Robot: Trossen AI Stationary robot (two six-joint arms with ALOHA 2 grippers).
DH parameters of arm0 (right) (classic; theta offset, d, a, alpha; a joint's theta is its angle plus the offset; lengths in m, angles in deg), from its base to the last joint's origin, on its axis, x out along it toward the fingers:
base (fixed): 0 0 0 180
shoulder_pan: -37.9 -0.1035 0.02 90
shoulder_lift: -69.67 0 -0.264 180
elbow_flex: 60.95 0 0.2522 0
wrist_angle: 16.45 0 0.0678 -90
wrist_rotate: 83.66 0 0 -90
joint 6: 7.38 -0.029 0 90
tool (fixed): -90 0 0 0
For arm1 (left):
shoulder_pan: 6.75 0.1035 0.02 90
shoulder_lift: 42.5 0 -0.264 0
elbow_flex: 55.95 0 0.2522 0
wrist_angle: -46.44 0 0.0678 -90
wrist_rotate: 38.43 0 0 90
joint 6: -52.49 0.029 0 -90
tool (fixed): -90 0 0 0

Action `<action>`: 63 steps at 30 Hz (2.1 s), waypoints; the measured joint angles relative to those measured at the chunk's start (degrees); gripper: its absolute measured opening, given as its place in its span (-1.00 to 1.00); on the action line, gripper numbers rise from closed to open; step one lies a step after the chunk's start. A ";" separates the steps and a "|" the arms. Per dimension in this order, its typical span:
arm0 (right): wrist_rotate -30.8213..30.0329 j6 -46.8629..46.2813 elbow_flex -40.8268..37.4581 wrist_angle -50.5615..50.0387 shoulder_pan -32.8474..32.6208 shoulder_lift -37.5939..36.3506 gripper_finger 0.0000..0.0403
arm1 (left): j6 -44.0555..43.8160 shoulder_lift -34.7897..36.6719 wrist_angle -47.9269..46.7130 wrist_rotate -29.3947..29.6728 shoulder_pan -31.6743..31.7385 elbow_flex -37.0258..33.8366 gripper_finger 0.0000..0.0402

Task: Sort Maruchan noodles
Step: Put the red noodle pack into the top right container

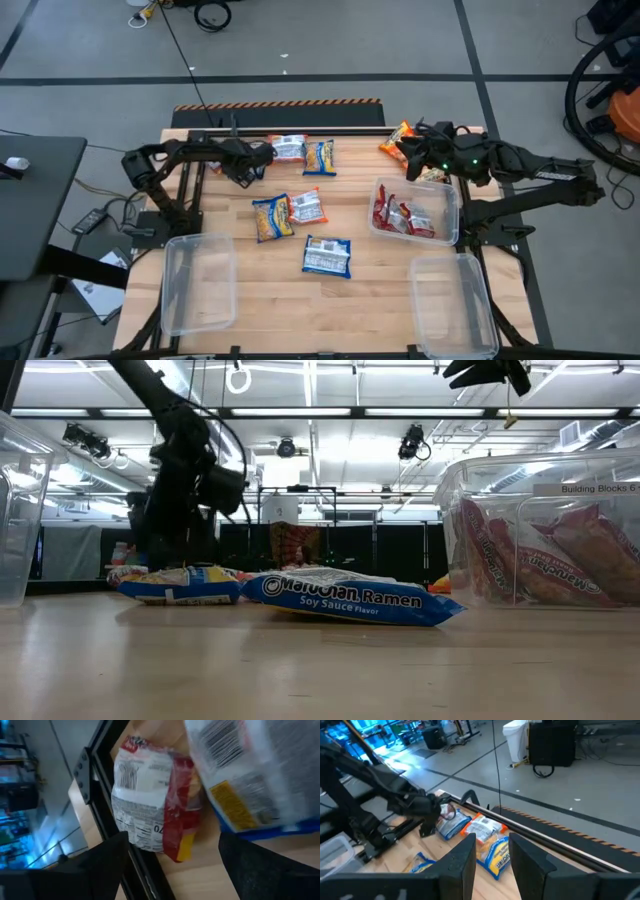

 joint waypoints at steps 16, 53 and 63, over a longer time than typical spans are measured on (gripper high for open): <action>3.37 -5.07 -0.02 9.32 1.95 7.56 -0.40 | 13.00 0.20 17.63 4.37 7.29 -10.55 0.56; 22.65 49.39 13.27 21.66 -2.15 29.95 -0.22 | 15.48 27.18 8.23 -45.14 -8.57 14.98 -0.38; 39.07 52.60 16.48 18.85 -0.34 37.55 0.36 | 11.24 20.80 11.73 -46.13 -23.36 17.26 -0.38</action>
